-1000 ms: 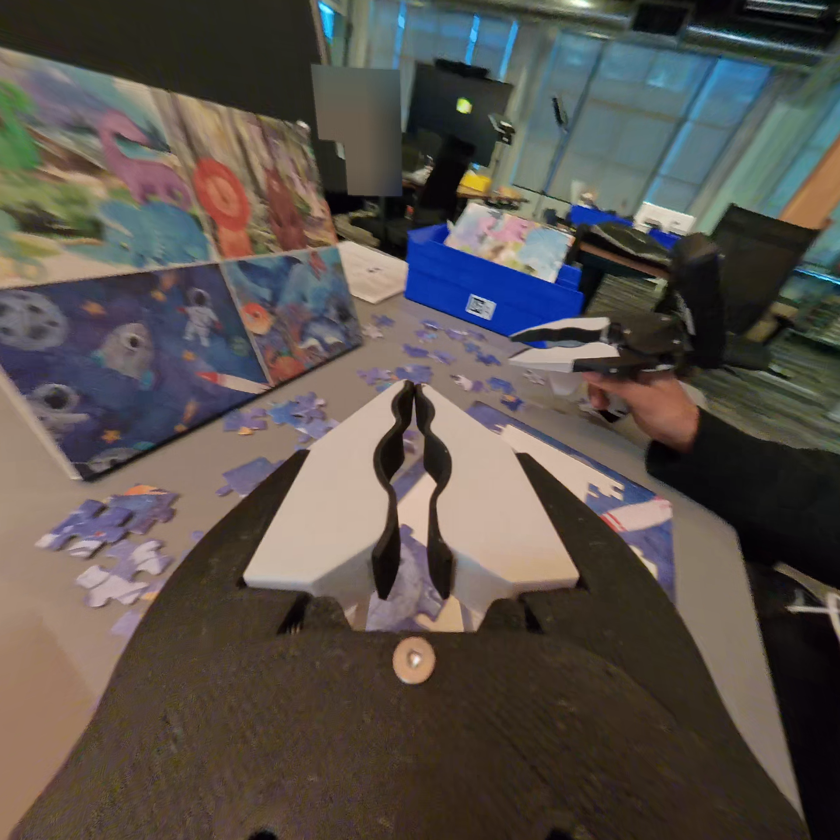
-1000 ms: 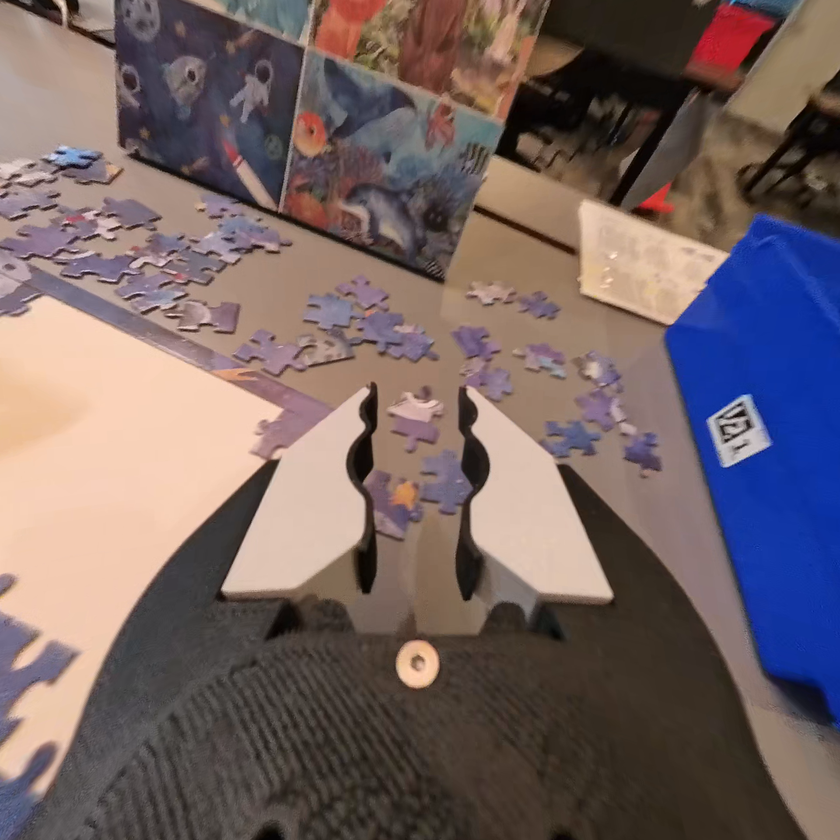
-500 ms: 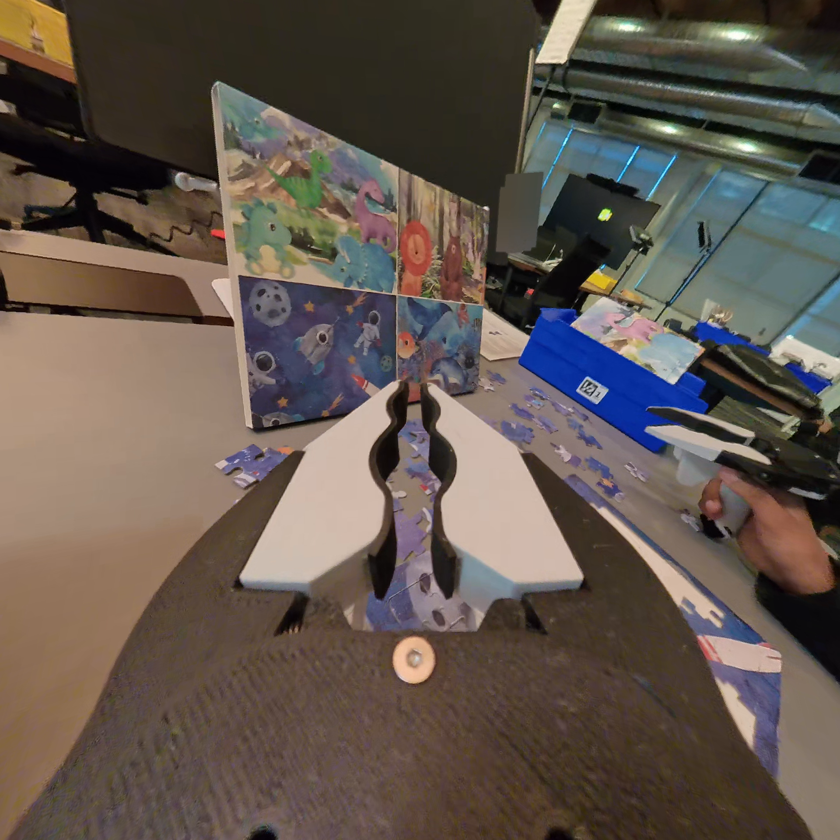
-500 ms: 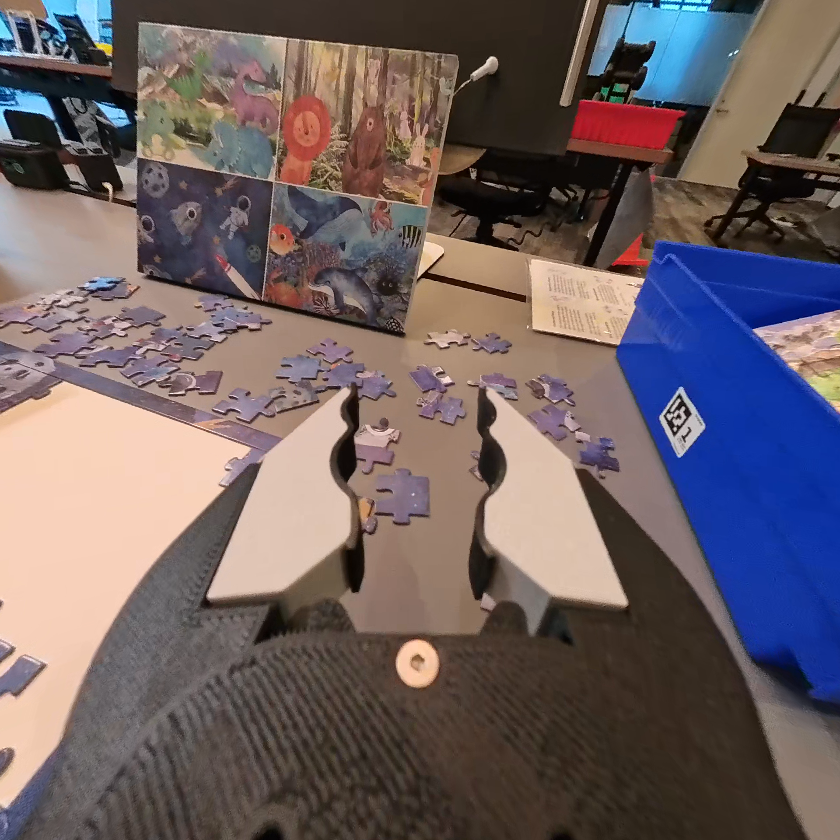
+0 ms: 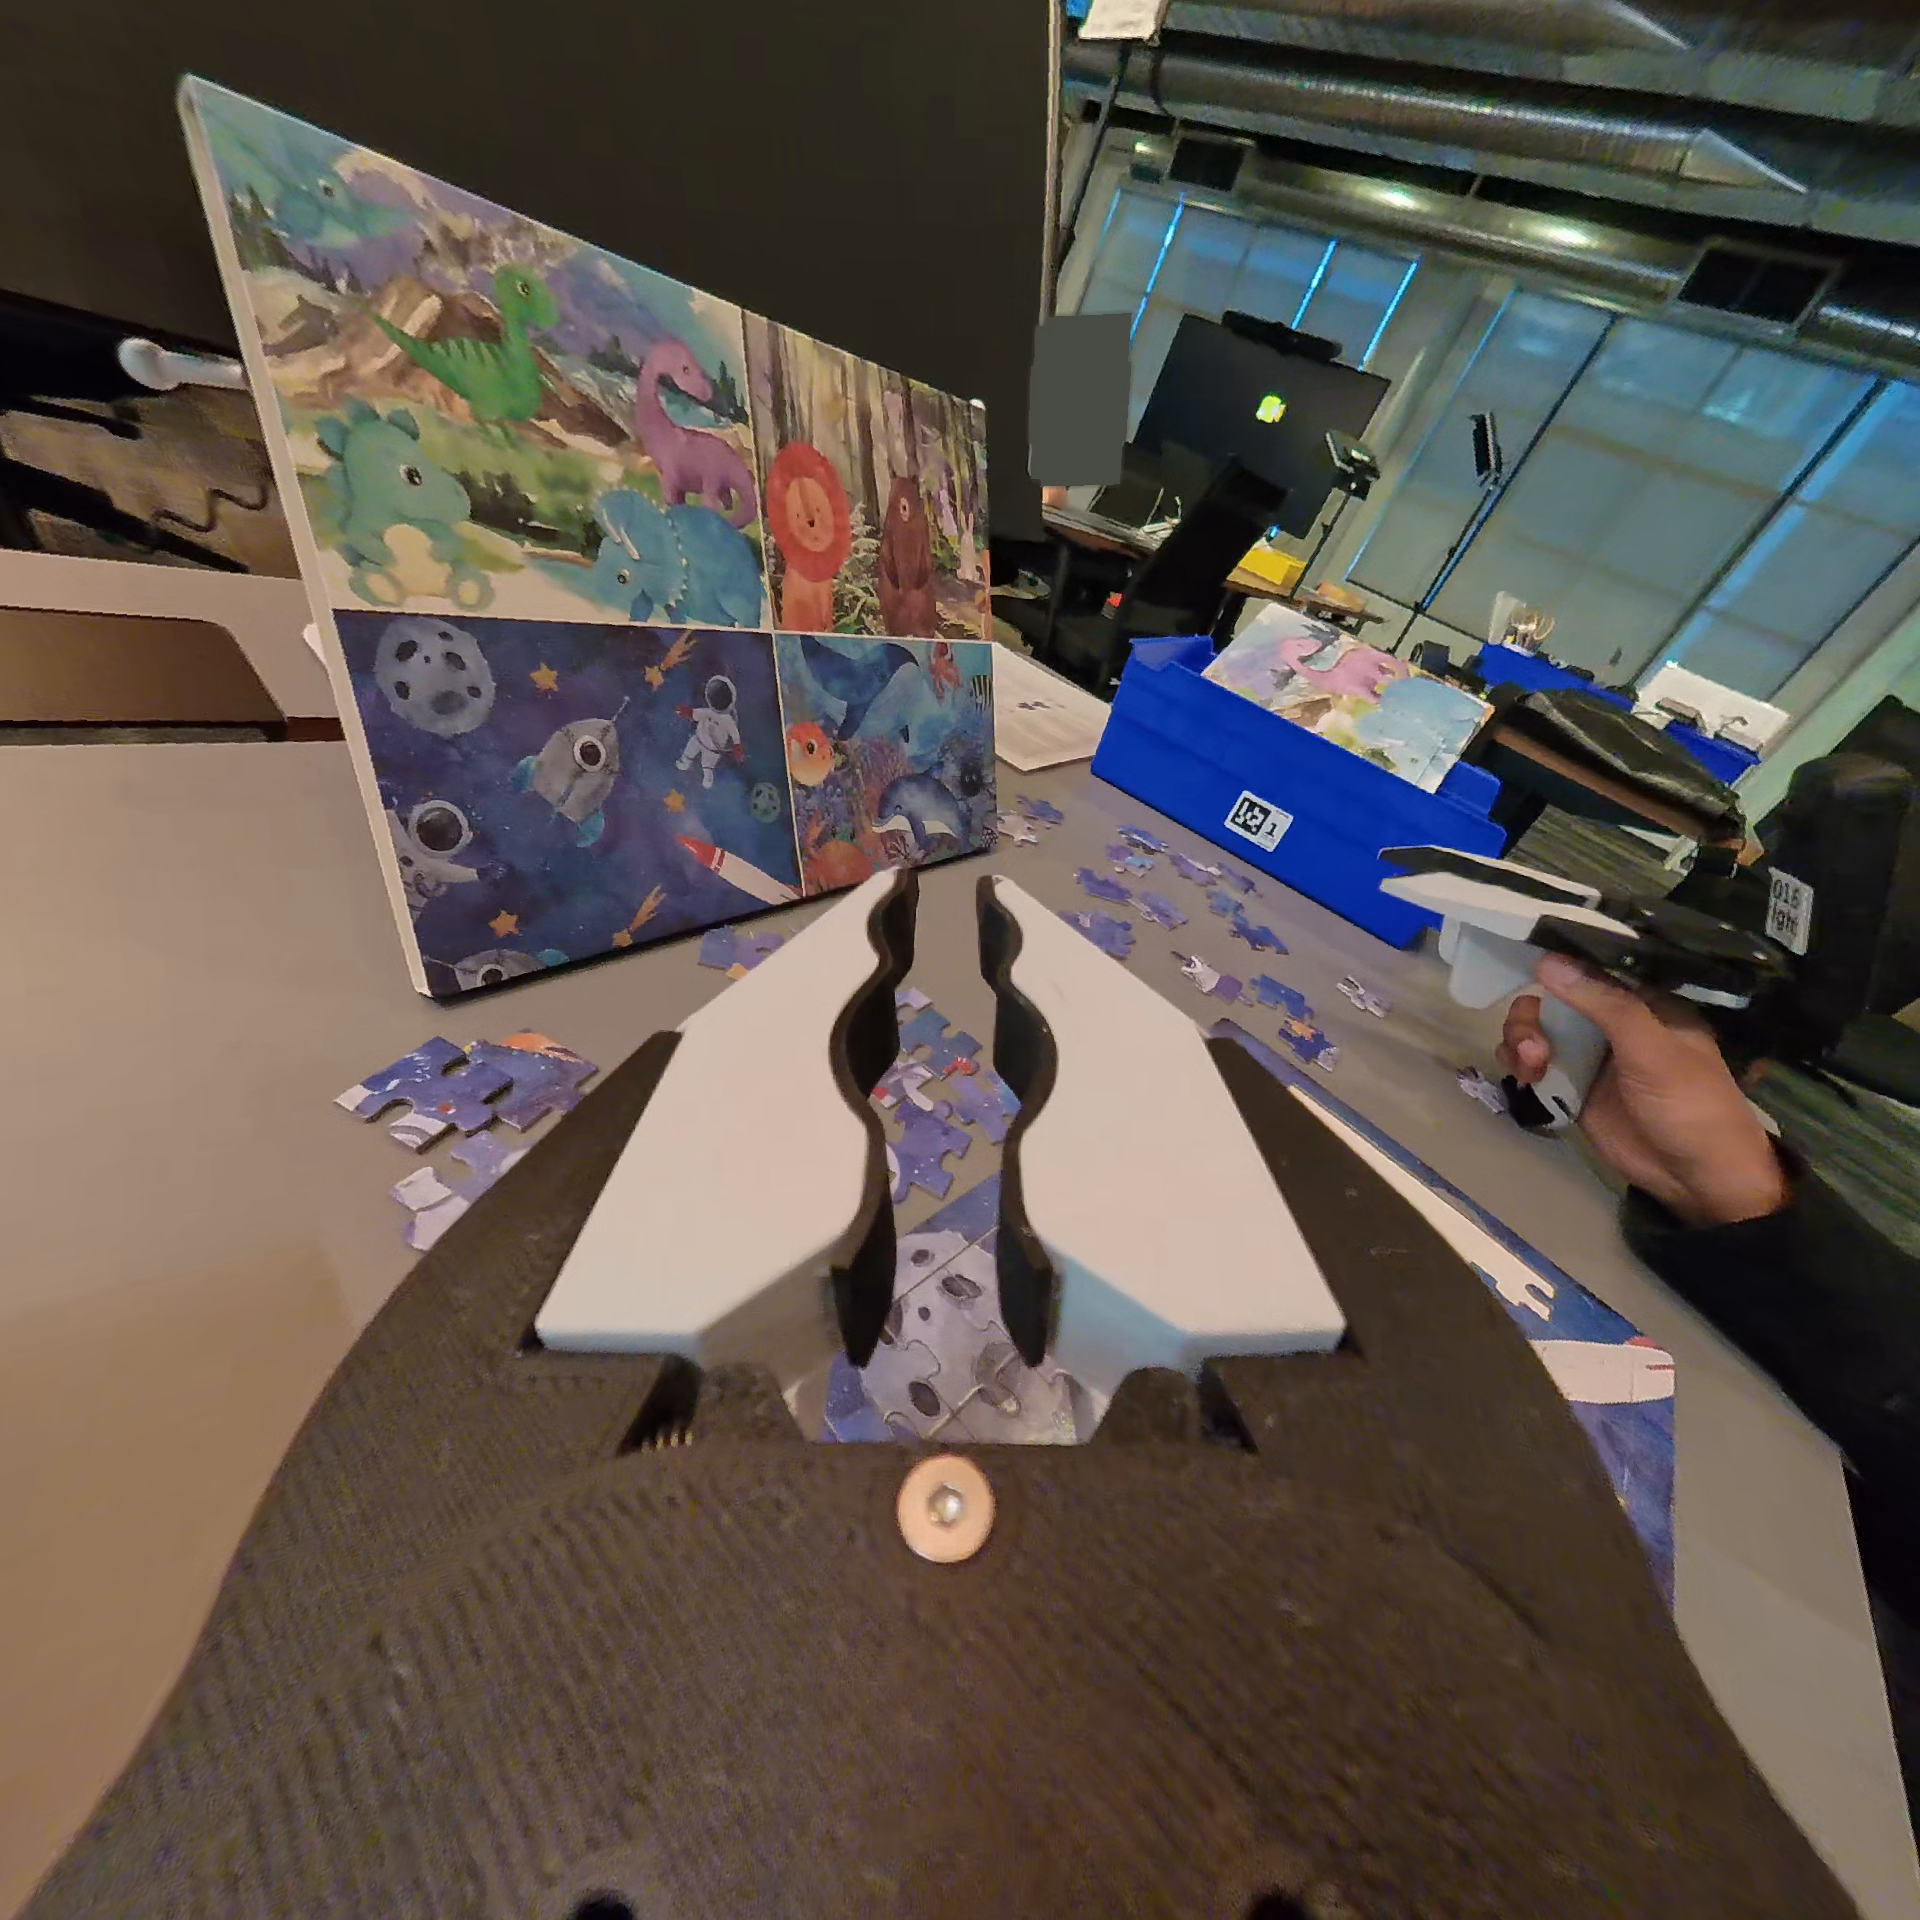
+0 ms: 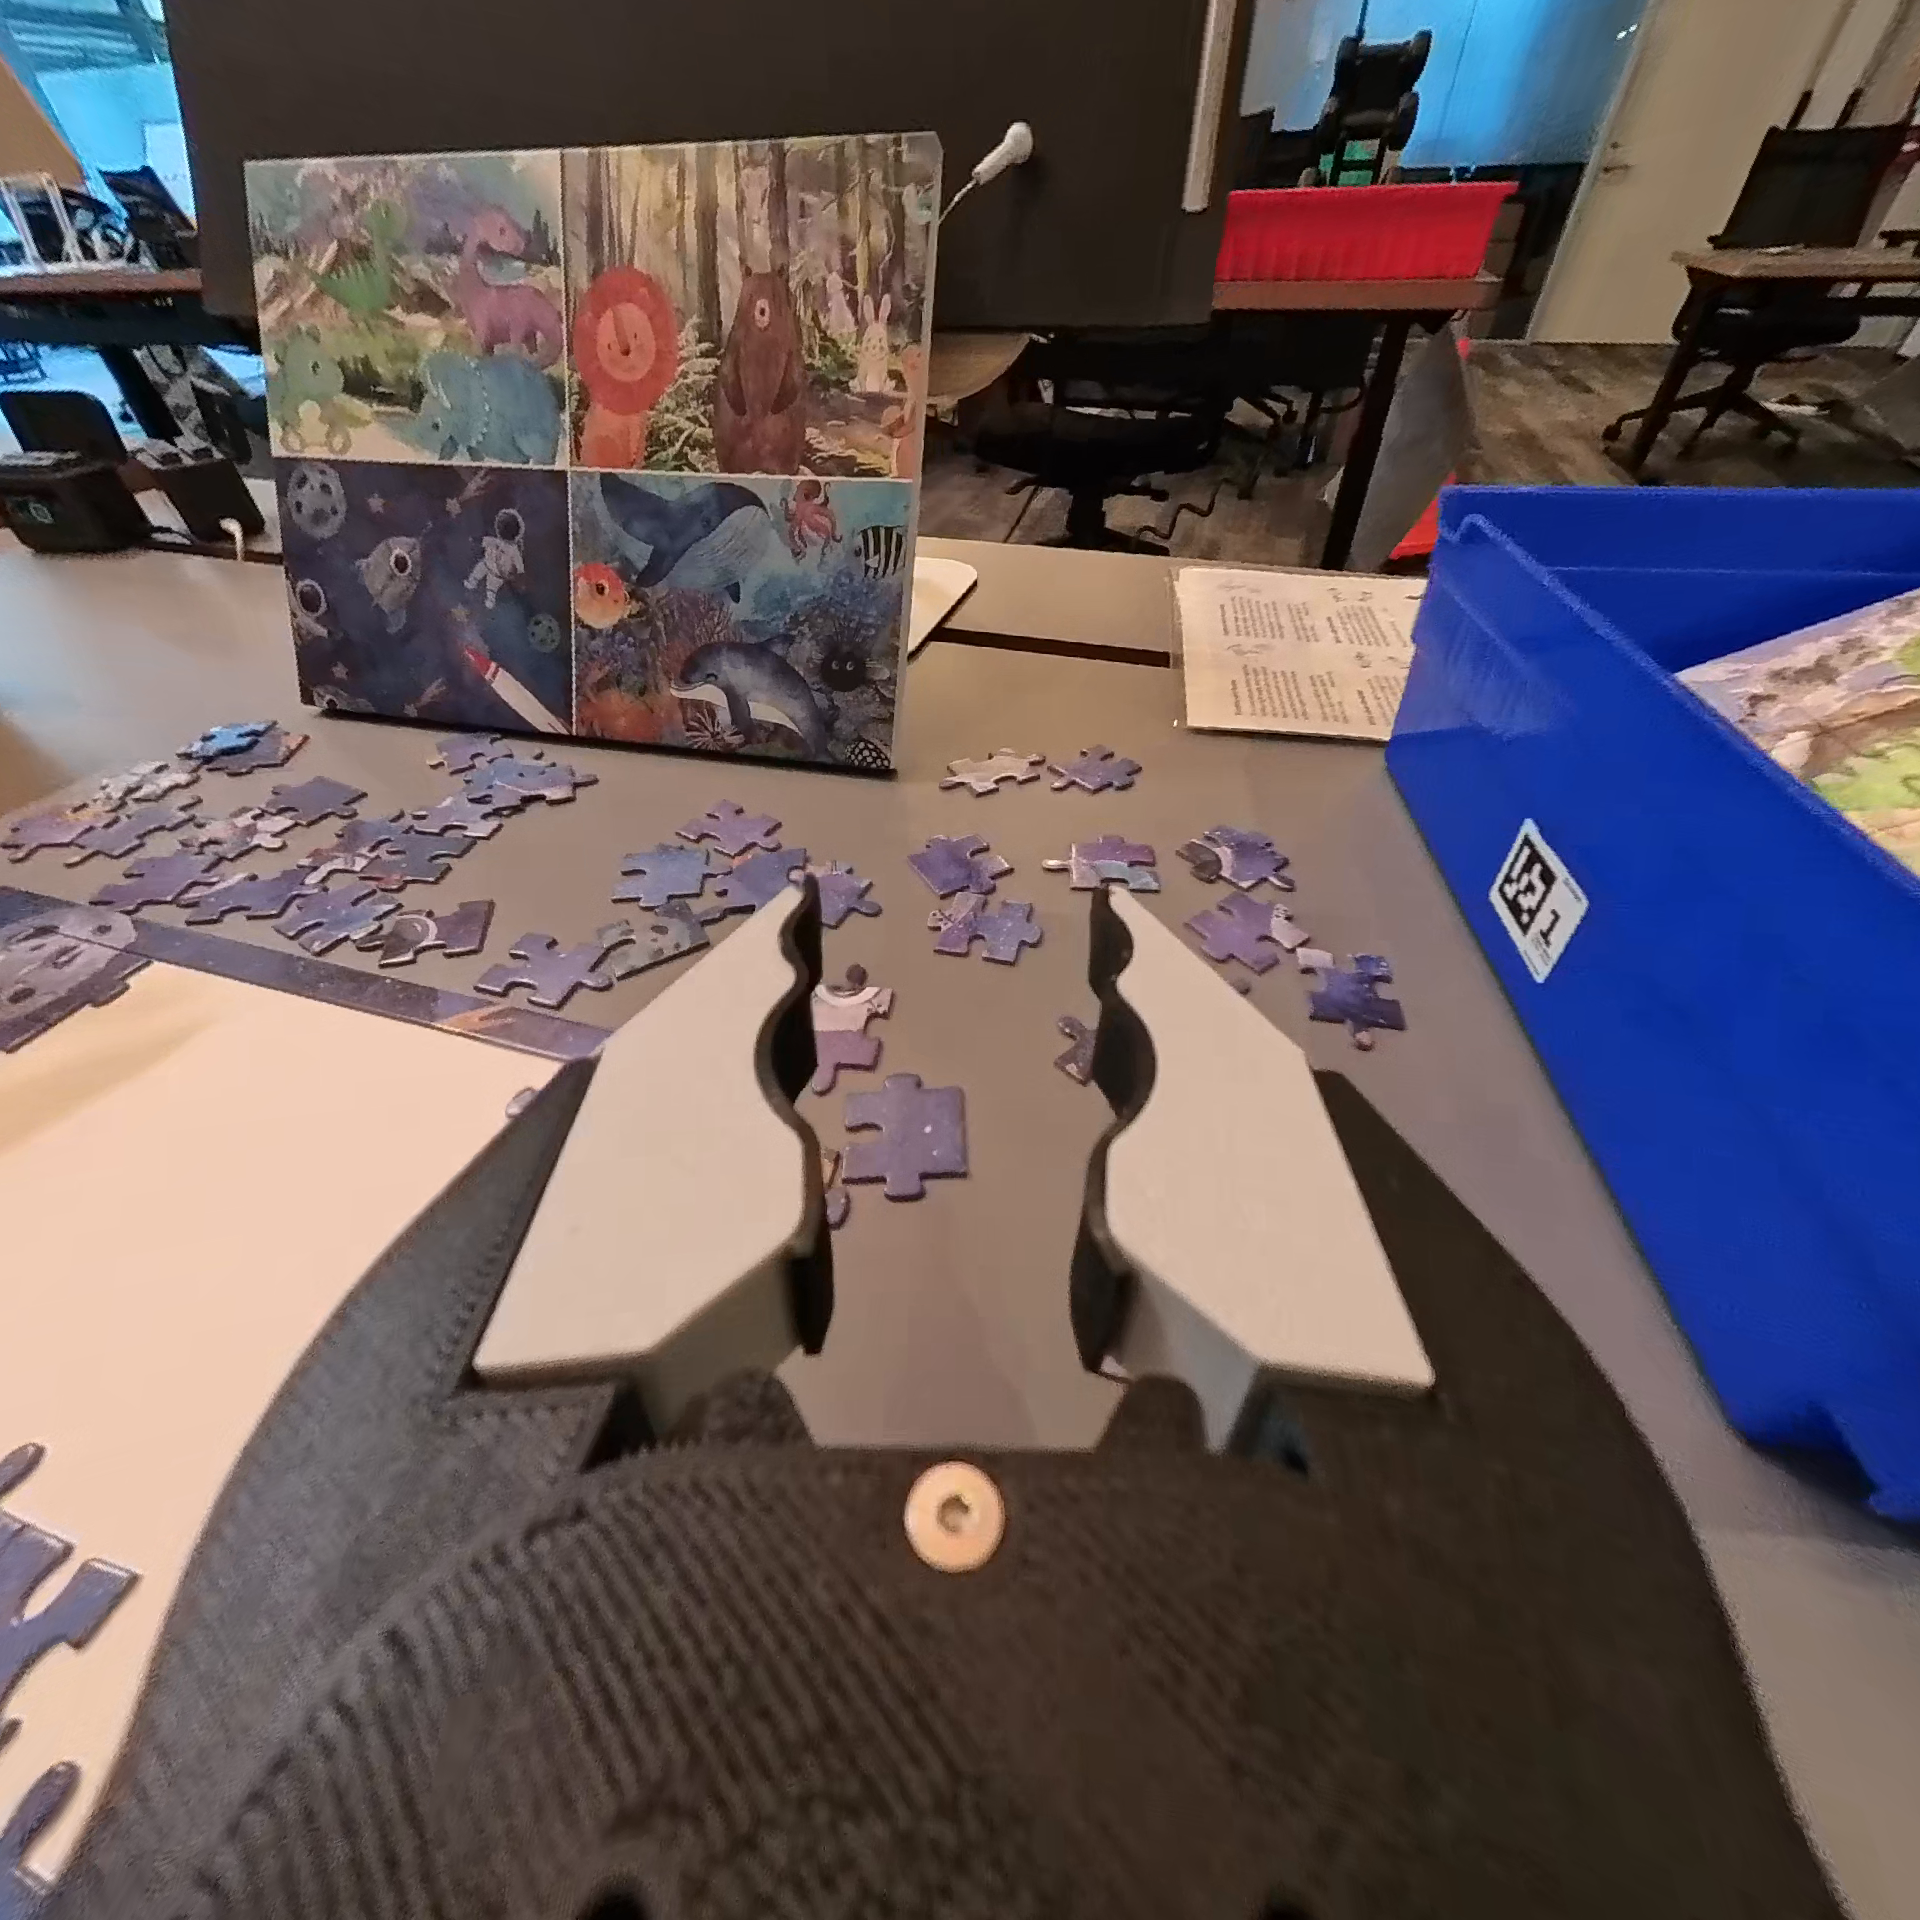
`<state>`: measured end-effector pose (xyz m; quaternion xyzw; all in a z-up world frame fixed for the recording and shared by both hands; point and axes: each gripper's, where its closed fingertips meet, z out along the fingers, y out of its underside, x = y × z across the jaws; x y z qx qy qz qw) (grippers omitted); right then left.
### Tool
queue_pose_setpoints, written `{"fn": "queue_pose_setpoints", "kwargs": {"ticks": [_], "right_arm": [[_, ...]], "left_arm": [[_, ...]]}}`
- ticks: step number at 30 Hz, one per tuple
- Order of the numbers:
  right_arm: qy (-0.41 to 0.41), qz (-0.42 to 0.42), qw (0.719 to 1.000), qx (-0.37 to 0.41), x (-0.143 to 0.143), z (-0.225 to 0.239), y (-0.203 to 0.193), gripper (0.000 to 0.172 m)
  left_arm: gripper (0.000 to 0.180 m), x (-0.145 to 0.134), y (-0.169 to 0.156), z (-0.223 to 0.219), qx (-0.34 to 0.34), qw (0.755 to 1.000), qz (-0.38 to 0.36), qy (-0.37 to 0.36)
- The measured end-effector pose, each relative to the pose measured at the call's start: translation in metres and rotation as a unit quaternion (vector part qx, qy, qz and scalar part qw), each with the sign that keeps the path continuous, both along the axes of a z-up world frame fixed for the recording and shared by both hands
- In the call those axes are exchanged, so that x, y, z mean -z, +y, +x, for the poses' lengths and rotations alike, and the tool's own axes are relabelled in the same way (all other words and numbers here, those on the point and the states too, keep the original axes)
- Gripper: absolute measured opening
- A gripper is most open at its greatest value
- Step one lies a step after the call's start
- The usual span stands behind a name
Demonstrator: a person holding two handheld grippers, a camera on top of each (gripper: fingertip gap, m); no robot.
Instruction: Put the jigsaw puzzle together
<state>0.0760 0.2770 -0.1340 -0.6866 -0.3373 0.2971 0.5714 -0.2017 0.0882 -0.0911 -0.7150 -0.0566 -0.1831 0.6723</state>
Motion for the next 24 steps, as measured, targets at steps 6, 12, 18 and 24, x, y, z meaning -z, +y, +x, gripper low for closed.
{"fn": "queue_pose_setpoints", "kwargs": {"ticks": [6, 12, 18, 24], "right_arm": [[0.009, 0.001, 1.0, 0.006, -0.002, 0.003, -0.001, 0.051], [0.007, 0.009, 1.0, 0.008, -0.003, 0.003, -0.002, 0.051], [0.011, 0.011, 1.0, 0.009, -0.004, 0.004, -0.003, 0.05], [0.024, 0.008, 1.0, 0.01, -0.007, 0.006, -0.002, 0.051]], "left_arm": [[0.009, 0.002, 0.002, 0.006, 0.0, 1.0, -0.005, 0.018], [0.01, 0.005, 0.005, 0.012, 0.006, 1.0, -0.012, 0.026], [0.011, 0.008, 0.006, 0.013, -0.006, 0.997, -0.02, 0.069], [0.012, 0.007, 0.007, 0.015, -0.004, 0.998, -0.02, 0.064]]}}
